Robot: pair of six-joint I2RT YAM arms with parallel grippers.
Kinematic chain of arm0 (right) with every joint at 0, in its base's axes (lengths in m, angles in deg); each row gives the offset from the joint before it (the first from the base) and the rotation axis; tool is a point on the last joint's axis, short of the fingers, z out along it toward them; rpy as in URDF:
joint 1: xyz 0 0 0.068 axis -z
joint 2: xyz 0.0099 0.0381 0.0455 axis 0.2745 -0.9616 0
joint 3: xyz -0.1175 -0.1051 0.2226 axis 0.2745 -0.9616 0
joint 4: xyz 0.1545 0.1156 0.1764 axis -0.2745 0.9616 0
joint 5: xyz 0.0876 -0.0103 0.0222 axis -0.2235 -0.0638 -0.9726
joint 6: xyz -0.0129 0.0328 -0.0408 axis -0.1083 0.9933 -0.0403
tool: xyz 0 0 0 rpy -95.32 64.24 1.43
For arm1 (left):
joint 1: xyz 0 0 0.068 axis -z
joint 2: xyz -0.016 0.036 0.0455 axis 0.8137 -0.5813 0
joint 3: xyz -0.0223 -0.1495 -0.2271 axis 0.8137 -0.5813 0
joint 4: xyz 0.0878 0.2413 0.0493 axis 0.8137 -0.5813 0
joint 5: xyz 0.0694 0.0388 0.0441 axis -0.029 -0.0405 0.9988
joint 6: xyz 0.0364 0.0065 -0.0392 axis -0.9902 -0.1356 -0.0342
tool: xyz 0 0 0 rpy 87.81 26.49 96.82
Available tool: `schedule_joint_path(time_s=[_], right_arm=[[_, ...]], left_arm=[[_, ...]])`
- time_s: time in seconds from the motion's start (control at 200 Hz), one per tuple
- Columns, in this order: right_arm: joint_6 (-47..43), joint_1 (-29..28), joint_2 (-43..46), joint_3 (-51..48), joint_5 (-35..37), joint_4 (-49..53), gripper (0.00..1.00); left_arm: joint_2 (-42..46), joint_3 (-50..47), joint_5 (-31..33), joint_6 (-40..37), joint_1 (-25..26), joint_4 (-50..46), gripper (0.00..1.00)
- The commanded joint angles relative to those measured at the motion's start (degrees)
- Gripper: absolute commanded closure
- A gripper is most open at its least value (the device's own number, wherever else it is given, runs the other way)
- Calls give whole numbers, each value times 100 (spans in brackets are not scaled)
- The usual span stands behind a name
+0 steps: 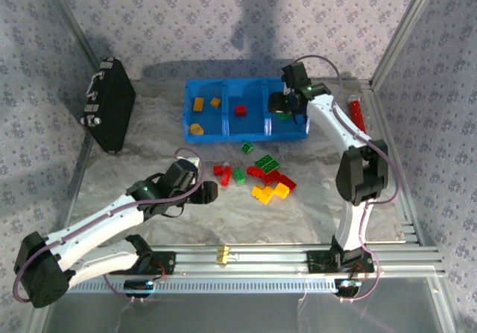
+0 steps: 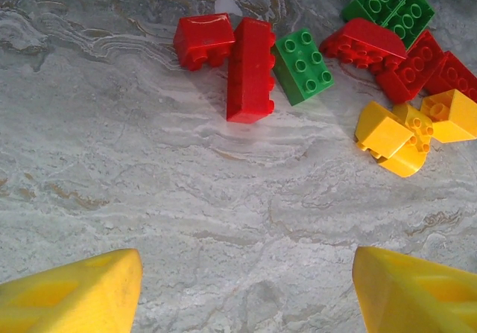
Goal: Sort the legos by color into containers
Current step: Place the lego in the container, then pick up the lego from the center of the table.
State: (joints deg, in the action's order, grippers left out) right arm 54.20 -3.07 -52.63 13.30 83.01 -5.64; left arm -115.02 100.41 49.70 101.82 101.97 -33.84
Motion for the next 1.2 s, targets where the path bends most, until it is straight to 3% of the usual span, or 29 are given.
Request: schedule_joint_path(time_s=[0.0,0.25,0.6,0.88,1.194], right_arm=[[-164,-80,-59,370,-134,305,9],[19,-339,1198,-1229,-65,-317,9],[289,-588,3214,-3758,-294,-983,9],[414,-593,4141,-4715,-268,-985,10],[560,-534,4595,-5404,-344,-1067,11]], left_arm=[[44,157,139,17,74,-109,25],[-161,142,116,-53,86,49,25],[-1358,829,-8,-487,101,232,25],[-2736,1546,-95,-672,40,251,30],[-3605,1921,-296,-960,-349,306,41]])
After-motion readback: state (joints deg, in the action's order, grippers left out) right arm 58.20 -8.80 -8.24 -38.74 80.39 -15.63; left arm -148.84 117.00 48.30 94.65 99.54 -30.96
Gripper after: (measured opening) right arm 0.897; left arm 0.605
